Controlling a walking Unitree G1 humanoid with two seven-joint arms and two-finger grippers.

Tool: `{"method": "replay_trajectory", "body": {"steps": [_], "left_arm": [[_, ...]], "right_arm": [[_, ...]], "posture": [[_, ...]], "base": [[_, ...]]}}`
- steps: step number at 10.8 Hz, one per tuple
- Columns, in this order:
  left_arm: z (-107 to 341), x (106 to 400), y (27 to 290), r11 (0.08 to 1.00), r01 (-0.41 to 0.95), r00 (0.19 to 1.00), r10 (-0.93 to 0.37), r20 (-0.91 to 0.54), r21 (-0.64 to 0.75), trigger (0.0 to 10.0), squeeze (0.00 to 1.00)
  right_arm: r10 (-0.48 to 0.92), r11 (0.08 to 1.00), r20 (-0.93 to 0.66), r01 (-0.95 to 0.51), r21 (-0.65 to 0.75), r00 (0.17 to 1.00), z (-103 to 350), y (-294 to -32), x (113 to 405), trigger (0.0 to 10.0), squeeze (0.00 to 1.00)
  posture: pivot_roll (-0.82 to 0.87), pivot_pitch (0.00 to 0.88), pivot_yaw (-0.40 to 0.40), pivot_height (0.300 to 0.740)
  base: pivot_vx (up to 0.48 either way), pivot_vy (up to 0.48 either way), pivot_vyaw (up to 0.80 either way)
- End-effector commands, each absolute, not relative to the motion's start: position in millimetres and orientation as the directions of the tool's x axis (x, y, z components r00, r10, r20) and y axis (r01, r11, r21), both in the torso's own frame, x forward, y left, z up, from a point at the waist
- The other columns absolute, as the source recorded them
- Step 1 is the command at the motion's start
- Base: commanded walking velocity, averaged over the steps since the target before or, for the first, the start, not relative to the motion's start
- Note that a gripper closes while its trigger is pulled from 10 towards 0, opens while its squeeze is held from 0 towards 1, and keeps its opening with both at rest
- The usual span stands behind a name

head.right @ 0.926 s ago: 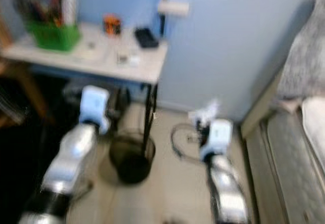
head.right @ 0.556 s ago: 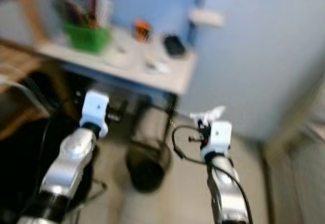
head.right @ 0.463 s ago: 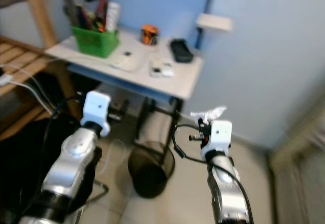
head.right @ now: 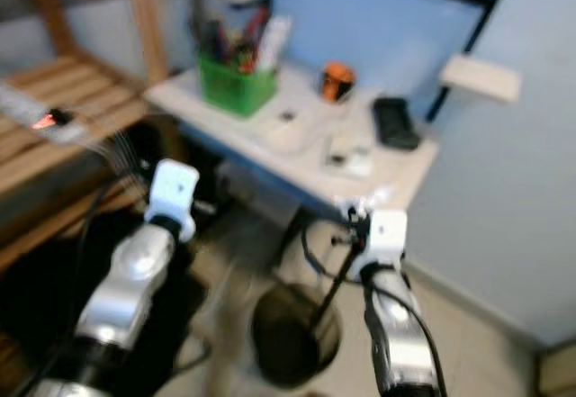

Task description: Clean up the room

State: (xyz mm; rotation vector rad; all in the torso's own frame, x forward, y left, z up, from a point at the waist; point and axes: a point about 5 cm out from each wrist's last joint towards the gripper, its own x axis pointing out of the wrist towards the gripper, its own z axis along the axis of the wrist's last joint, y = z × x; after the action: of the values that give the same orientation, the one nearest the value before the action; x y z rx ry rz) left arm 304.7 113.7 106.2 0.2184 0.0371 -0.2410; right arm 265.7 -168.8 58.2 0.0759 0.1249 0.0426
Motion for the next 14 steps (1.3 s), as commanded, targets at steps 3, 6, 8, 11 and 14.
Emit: {"method": "replay_trajectory", "body": {"steps": [3,6,8,11,14], "left_arm": [[106.1,304.9,104.7,0.937,0.273,0.962,-0.266,-0.059,0.218,10.0,0.0],[108.3,303.2,100.4,0.931,0.294,0.956,-0.292,-0.041,0.217,10.0,0.0],[110.2,301.7,99.5,0.937,0.296,0.954,-0.297,-0.024,0.182,10.0,0.0],[107.7,304.5,107.6,0.957,0.243,0.97,-0.239,-0.044,0.158,10.0,0.0],[106.3,298.8,112.0,0.959,0.229,0.973,-0.224,-0.048,0.167,10.0,0.0]], "right_arm": [[0.007,0.998,-0.14,0.0,0.055,0.99,54.6,-182.7,262.3,10.0,0.0],[0.016,0.999,-0.142,-0.009,0.053,0.99,54.1,-182.3,262.7,10.0,0.0],[0.024,0.998,-0.147,-0.016,0.054,0.989,52.8,-180.9,262.1,10.0,0.0],[0.181,0.983,-0.247,-0.171,0.063,0.952,39.8,-163.0,261.1,10.0,0.0],[0.359,0.932,-0.225,-0.335,0.139,0.906,42.4,-149.1,255.5,10.0,0.0]], "posture": [[0.05,0.0,-0.048,0.74],[0.05,0.0,-0.05,0.74],[0.06,0.0,-0.052,0.74],[0.07,0.0,-0.059,0.74],[0.1,0.0,-0.079,0.74]], "base": [[0.0,0.0,0.0],[0.0,-0.101,0.0],[0.0,-0.48,0.0],[0.0,0.0,0.0],[0.0,0.0,0.0]]}}
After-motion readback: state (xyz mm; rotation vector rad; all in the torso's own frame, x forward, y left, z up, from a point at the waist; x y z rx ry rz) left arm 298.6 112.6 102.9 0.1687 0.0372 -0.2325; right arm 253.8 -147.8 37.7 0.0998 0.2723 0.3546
